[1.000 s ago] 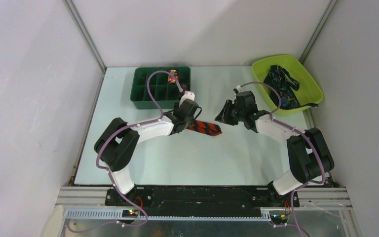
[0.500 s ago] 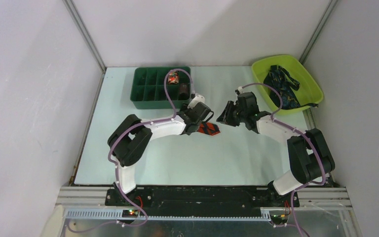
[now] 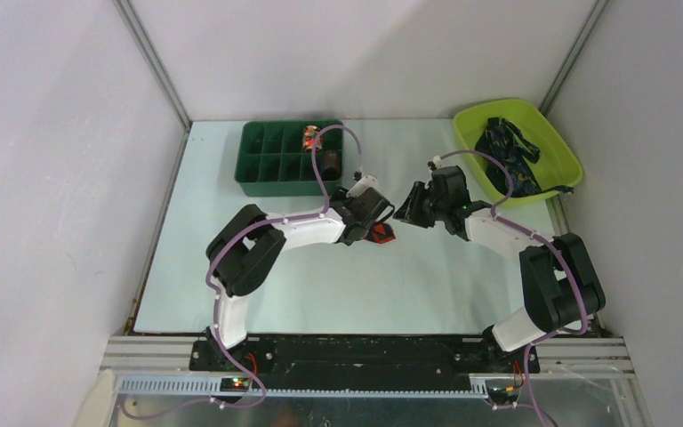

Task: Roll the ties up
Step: Roll the tie at the center of the board.

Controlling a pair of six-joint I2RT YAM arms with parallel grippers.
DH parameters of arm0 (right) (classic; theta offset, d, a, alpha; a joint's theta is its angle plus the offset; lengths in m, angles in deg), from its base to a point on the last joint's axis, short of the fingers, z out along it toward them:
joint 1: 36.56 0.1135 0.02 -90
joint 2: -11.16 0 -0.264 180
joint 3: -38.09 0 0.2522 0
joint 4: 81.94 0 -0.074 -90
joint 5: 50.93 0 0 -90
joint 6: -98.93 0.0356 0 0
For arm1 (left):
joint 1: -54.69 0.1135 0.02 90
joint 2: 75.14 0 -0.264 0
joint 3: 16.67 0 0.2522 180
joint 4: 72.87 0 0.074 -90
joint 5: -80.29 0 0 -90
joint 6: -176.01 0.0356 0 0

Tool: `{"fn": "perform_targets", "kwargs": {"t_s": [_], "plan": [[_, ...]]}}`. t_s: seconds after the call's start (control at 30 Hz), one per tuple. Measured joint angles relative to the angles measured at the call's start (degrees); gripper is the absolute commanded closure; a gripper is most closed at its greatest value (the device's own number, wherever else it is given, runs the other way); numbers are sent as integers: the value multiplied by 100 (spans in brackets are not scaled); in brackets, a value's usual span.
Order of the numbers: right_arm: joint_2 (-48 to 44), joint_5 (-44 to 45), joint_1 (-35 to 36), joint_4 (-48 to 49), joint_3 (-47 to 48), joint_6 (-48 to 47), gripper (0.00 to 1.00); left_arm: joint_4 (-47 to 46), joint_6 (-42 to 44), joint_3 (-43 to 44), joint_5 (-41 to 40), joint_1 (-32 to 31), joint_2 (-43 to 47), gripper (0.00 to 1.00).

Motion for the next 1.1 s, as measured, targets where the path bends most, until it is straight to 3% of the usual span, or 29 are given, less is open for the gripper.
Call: {"fn": "perform_targets", "kwargs": {"t_s": [0.4,1.1], "plan": [[-2,-31,-26,0,-35,0,69,339,37,293,20,-264,-149,30],[-11,-44,-26,37,-42,0,73,553,37,483,168,-365,-177,29]]}}
